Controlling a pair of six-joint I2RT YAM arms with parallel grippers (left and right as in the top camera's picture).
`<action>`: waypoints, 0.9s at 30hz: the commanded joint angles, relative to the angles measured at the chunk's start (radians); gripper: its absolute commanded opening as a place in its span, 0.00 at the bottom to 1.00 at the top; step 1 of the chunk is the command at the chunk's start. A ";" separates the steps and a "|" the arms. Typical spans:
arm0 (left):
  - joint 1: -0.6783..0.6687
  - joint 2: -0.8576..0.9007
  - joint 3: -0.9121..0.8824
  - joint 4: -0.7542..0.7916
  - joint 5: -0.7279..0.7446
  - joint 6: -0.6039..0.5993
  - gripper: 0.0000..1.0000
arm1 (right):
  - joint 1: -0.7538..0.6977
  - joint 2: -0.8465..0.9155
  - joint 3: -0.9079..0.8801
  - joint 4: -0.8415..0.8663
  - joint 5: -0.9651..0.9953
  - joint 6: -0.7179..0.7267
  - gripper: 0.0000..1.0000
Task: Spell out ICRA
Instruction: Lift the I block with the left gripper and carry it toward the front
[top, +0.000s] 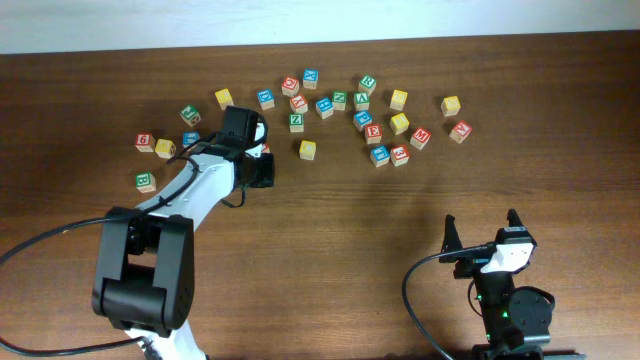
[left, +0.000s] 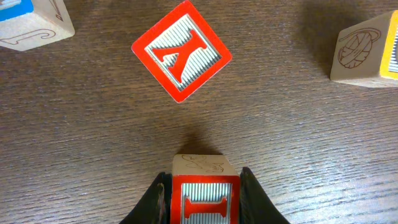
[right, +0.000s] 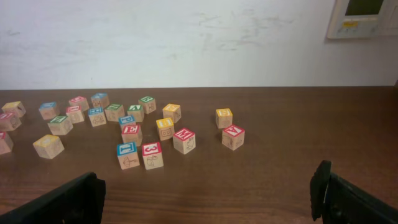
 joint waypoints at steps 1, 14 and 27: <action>-0.003 -0.048 -0.005 -0.013 -0.007 0.002 0.16 | 0.005 -0.009 -0.005 -0.005 0.008 -0.007 0.98; -0.003 -0.494 -0.005 -0.235 -0.007 -0.003 0.20 | 0.005 -0.009 -0.005 -0.005 0.008 -0.007 0.98; -0.023 -0.566 -0.059 -0.571 -0.008 -0.289 0.22 | 0.005 -0.010 -0.005 -0.005 0.008 -0.007 0.98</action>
